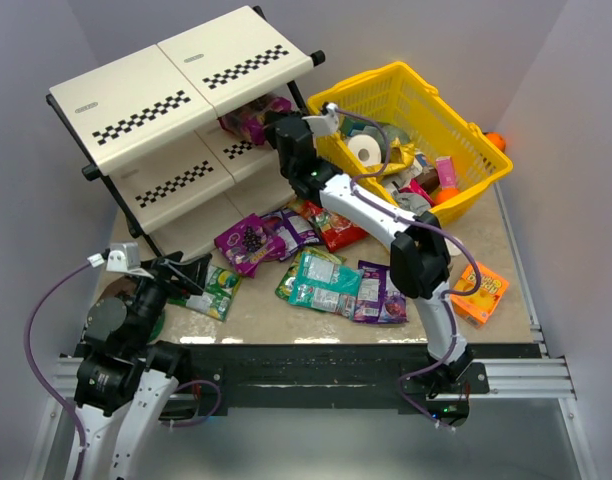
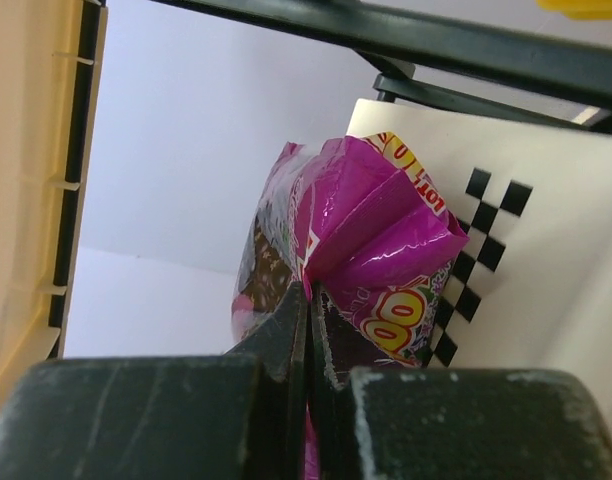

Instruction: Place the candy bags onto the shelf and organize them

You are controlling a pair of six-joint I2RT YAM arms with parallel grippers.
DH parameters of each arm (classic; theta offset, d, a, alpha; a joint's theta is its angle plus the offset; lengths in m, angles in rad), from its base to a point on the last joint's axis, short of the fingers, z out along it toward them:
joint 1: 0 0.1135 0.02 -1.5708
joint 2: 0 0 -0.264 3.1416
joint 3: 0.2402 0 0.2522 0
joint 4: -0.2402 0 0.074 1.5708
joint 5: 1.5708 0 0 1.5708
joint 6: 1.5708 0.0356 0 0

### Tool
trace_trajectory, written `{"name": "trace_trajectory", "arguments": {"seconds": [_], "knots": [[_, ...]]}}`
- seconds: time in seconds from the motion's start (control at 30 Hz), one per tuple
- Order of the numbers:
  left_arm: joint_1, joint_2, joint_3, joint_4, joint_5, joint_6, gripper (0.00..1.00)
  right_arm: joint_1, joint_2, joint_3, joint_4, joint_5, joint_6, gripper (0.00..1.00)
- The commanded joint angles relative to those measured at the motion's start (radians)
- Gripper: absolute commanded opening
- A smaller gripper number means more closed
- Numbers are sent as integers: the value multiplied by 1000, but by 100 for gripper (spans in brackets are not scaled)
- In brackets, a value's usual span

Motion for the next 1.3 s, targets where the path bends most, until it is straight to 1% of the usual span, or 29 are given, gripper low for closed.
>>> {"name": "trace_trajectory", "arguments": {"seconds": [0.0, 0.07, 0.1, 0.17, 0.23, 0.27, 0.3, 0.37, 0.4, 0.47, 0.53, 0.57, 0.6, 0.7, 0.77, 0.8, 0.87, 0.9, 0.97, 1.0, 1.03, 1.07, 1.1, 1.13, 1.27], "knots": [[-4, 17, -3, 2, -8, -10, 84, 52, 27, 85, -113, 210, -11, 0], [-4, 17, -3, 1, -8, -11, 84, 66, 27, 85, -144, 256, -2, 0], [-4, 17, -3, 1, -31, -11, 84, 68, 25, 73, -138, 275, -1, 0], [-4, 19, -3, 2, -33, -13, 84, 69, 17, 60, -121, 273, -15, 0], [-4, 19, -1, 1, -34, -13, 85, 66, -1, 31, -98, 266, -47, 9], [-4, 22, -1, -1, -36, -13, 86, 66, -15, 14, -56, 263, -58, 17], [-2, 23, 0, -2, -37, -13, 86, 65, -28, -27, -23, 255, -101, 35], [-4, 25, 0, -4, -42, -15, 87, 65, -61, -53, 18, 240, -136, 49], [-4, 22, 0, -4, -43, -16, 87, 65, -68, -59, 18, 232, -174, 61], [-3, 20, 0, -6, -45, -18, 88, 65, -99, -59, 5, 213, -198, 69], [-4, 17, 0, -7, -47, -18, 89, 65, -134, -104, 30, 195, -265, 76], [-4, 17, 0, -7, -48, -19, 89, 65, -154, -131, 73, 181, -282, 78], [-4, 16, 2, -9, -50, -19, 89, 65, -200, -192, 93, 174, -300, 82], [-4, 14, 2, -10, -50, -21, 90, 63, -287, -306, 161, 134, -333, 89], [-4, 14, 0, -7, -47, -21, 91, 62, -337, -352, 185, 112, -345, 92], [-4, 17, -1, -6, -48, -19, 91, 62, -357, -392, 192, 68, -385, 94], [-4, 29, 0, -6, -37, -19, 93, 62, -421, -412, 146, 25, -414, 97], [-4, 36, 0, -3, -31, -16, 93, 60, -444, -430, 117, -36, -446, 99], [-4, 57, 0, 1, -17, -11, 95, 60, -508, -461, 74, -124, -491, 99], [-4, 66, 3, 2, -17, -7, 96, 60, -528, -495, 58, -203, -533, 99], [-4, 72, 2, 4, -17, -5, 97, 60, -562, -507, 34, -245, -543, 99], [-4, 91, 2, 5, 16, -4, 98, 60, -581, -523, -7, -270, -554, 99], [-4, 99, 2, 10, 19, 1, 99, 62, -598, -570, -15, -303, -567, 99], [-4, 108, 2, 8, 30, 2, 99, 62, -620, -601, -15, -381, -571, 99], [-4, 146, 0, 14, 49, 8, 100, 71, -725, -748, -43, -480, -558, 99]]}}
